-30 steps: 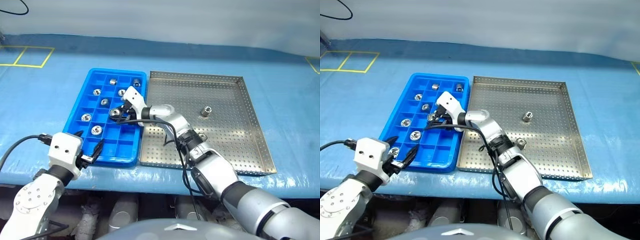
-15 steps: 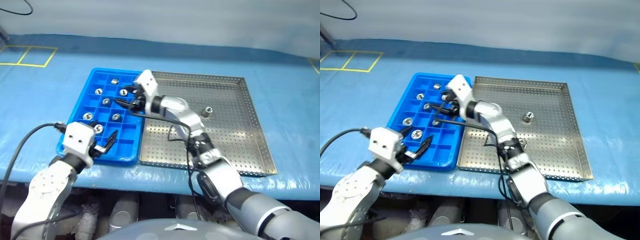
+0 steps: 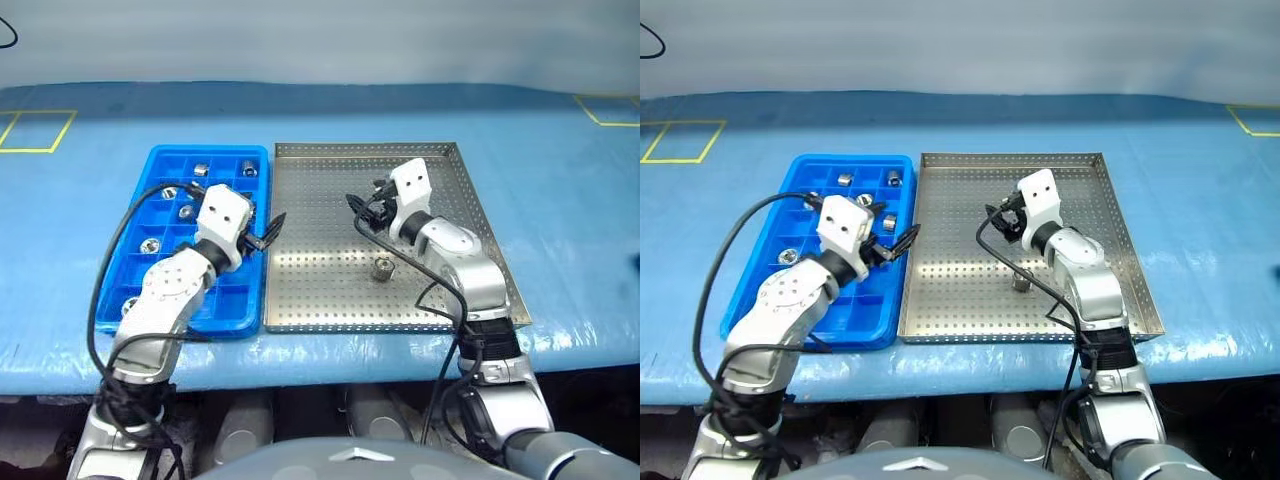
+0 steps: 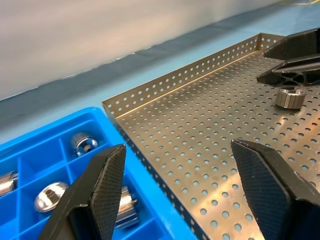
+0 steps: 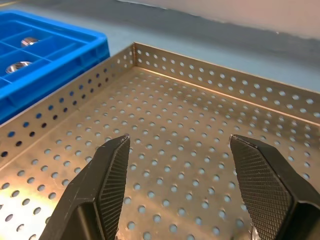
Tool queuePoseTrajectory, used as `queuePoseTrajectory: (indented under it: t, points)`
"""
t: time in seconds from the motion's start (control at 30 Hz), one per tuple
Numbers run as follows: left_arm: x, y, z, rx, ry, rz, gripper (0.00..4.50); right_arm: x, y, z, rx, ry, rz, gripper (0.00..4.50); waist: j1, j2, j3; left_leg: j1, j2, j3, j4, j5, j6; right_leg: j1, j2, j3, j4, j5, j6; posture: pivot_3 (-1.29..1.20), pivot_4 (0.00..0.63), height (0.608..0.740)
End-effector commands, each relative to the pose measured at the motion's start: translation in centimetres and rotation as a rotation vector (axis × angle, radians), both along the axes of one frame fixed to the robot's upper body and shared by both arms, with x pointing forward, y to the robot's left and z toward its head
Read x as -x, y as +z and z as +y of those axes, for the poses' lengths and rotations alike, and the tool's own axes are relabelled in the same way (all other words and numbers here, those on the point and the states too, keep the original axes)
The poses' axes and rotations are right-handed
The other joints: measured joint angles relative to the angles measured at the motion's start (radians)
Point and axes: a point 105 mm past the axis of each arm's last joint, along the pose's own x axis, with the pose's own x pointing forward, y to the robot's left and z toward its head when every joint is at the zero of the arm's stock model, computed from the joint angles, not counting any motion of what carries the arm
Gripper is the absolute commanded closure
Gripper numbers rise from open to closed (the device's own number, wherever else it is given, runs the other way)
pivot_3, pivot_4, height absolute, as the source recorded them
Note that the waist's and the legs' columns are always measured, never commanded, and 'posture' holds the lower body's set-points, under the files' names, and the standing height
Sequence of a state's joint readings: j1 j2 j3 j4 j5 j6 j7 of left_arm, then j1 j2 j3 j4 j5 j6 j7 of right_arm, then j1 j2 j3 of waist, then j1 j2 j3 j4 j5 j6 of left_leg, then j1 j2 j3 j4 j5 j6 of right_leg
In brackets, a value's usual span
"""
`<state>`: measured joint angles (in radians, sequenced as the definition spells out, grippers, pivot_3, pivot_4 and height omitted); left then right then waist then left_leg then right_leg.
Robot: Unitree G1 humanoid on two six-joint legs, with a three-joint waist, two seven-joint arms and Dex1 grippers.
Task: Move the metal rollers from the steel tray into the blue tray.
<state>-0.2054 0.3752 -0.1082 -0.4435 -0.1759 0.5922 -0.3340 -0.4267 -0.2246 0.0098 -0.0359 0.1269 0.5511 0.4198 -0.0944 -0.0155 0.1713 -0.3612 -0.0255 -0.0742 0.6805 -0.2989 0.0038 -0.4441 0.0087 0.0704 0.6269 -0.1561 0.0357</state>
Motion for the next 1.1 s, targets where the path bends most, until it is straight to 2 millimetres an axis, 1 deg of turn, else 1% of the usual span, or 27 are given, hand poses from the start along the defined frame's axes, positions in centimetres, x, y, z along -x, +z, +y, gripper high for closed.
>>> queuePoseTrajectory:
  t: [0.03,0.13,0.2,0.3,0.47,0.53,0.57,0.73,0.9,1.1]
  points:
    - [0.2,0.7,-1.1,-0.003,-0.055,-0.043,0.84,0.4,1.2,0.0,-0.027,0.013,-0.028,1.17,-0.011,0.0,0.0,0.0,0.0,0.001,0.0,0.0,0.001,0.0,0.0,0.001,0.0,0.0,0.0,-0.15,0.15,0.74]
    - [0.4,0.4,-1.5,-0.005,-0.079,-0.032,0.84,0.0,1.0,-0.4,-0.04,-0.015,-0.027,0.59,-0.022,0.0,0.0,0.0,0.0,0.001,0.001,-0.001,0.002,0.0,0.0,0.002,0.0,0.001,0.001,-0.15,0.15,0.74]
    - [0.5,0.4,-1.5,-0.005,-0.083,-0.028,0.84,-0.6,0.7,-0.8,-0.06,-0.05,-0.028,0.59,-0.027,0.0,0.0,0.0,0.0,0.001,0.001,-0.001,0.002,0.0,0.0,0.002,0.0,0.0,0.001,-0.14,0.15,0.74]
    - [0.8,0.3,-1.6,-0.004,-0.089,-0.026,0.84,-1.5,-0.2,-1.5,-0.069,-0.105,0.001,0.59,-0.03,0.0,0.0,0.0,0.0,0.001,0.002,-0.001,0.002,0.0,0.0,0.002,0.0,-0.001,0.004,-0.12,0.15,0.74]
    - [1.3,0.0,-1.3,-0.004,-0.078,-0.017,0.84,-2.5,-1.7,-2.1,-0.084,-0.16,0.056,0.59,-0.03,0.0,0.0,0.0,0.0,0.002,0.001,-0.001,0.002,0.0,0.0,0.003,0.0,-0.001,0.004,-0.1,0.15,0.74]
    - [1.5,-0.2,-1.1,-0.007,-0.07,-0.013,0.84,-2.8,-2.3,-2.2,-0.081,-0.172,0.072,0.59,-0.027,0.0,0.0,0.0,0.0,0.002,0.001,-0.001,0.002,0.0,0.0,0.003,0.0,0.001,0.002,-0.09,0.15,0.74]
    - [1.6,-0.2,-1.0,-0.007,-0.067,-0.012,0.84,-2.9,-2.4,-2.2,-0.079,-0.175,0.076,0.59,-0.026,0.0,0.0,0.0,0.0,0.002,0.002,-0.001,0.002,0.0,0.0,0.003,0.0,0.002,0.0,-0.09,0.15,0.74]
    - [1.8,-0.3,-0.8,-0.01,-0.059,-0.01,0.84,-3.6,-3.0,-2.5,-0.08,-0.206,0.081,0.59,-0.023,0.0,0.0,0.0,0.0,0.002,0.002,-0.001,0.002,0.0,0.0,0.003,0.0,0.002,0.0,-0.08,0.15,0.74]
    - [1.9,-0.3,-0.9,-0.013,-0.061,-0.01,0.84,-3.9,-3.8,-3.2,-0.045,-0.241,0.1,0.59,-0.022,0.0,0.0,0.0,0.0,0.003,0.001,-0.001,0.003,0.0,0.0,0.003,0.0,0.002,0.0,-0.07,0.15,0.74]
    - [2.0,-0.4,-1.0,-0.018,-0.067,-0.007,0.84,-3.5,-4.7,-3.6,-0.017,-0.255,0.134,0.59,-0.023,0.0,0.0,0.0,0.0,0.003,0.002,-0.001,0.003,0.0,0.0,0.003,0.0,0.002,0.0,-0.07,0.15,0.74]
